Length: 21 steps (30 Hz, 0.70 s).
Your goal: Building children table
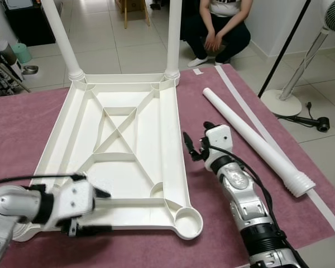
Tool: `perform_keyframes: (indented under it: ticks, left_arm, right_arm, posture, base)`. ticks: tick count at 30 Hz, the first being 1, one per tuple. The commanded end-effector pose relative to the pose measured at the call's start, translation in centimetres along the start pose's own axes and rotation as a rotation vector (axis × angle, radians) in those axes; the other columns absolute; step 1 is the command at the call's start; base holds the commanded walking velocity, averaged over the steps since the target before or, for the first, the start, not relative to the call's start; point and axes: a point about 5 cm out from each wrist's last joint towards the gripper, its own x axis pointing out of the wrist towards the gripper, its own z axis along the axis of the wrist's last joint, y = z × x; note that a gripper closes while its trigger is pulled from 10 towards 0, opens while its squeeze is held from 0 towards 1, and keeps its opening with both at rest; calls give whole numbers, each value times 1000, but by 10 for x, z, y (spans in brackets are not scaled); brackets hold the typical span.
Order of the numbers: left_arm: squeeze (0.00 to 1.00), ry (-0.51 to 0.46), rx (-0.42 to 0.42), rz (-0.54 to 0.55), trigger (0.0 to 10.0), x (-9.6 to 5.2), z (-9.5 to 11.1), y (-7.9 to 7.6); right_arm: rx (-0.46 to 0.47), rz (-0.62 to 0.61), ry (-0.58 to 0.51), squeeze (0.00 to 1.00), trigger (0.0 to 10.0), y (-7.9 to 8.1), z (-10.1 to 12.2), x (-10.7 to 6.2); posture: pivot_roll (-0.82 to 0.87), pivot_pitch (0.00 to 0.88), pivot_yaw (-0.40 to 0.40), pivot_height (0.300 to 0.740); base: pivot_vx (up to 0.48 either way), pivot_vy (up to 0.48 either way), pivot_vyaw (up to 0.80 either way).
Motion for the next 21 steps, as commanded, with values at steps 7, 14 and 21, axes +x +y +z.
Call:
perform_keyframes:
  ticks: [7,14,21]
  left_arm:
    - [0,35,34,51,10000,18,-6,5]
    - [0,44,-33,200,0,25,-14,20]
    - [0,73,-61,208,0,20,-21,18]
  right_arm:
    - [-8,2,5,0,10000,-1,-1,-1]
    - [-4,1,5,0,10000,-1,-1,-1]
    - [-1,4,3,0,10000,0,0,-1]
  posture:
    - [52,0,62,740]
    - [52,0,63,740]
    - [60,0,64,740]
  base:
    - [0,0,0]
    - [0,0,0]
    - [0,0,0]
